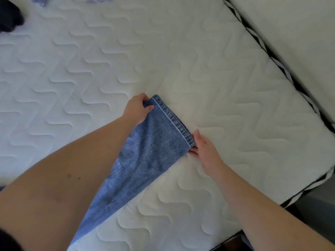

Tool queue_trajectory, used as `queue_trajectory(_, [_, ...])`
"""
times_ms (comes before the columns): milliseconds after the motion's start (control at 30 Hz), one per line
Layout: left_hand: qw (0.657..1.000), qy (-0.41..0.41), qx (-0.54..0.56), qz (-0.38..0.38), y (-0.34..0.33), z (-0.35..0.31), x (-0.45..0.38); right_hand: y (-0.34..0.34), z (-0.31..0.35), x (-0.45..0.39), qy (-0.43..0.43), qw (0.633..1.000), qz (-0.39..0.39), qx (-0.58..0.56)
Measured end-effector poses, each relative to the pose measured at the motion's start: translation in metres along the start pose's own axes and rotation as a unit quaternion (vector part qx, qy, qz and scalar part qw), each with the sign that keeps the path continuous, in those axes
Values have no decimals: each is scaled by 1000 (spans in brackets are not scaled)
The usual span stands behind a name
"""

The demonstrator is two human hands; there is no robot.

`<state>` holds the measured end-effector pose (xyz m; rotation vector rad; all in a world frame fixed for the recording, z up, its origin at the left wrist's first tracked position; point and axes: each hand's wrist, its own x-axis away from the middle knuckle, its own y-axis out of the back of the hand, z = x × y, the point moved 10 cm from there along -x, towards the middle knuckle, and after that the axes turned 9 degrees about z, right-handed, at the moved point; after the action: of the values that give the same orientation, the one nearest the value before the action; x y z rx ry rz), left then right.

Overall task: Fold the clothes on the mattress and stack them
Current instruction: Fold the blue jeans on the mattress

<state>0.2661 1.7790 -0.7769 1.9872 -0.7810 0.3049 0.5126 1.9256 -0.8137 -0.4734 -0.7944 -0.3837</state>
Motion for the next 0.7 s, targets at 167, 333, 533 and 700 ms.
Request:
queue_trajectory(167, [999, 8, 41, -3, 0, -2, 5, 7, 4, 5, 57, 983, -38, 173])
queue_trajectory(333, [989, -5, 130, 71, -6, -11, 12, 25, 0, 27, 72, 976, -57, 196])
queue_trajectory(533, [985, -17, 121, 125, -25, -29, 11, 46, -13, 46, 43, 964, -94, 245])
queue_trajectory(700, [993, -25, 73, 91, -40, -38, 8, 41, 11, 37, 76, 945, -112, 297])
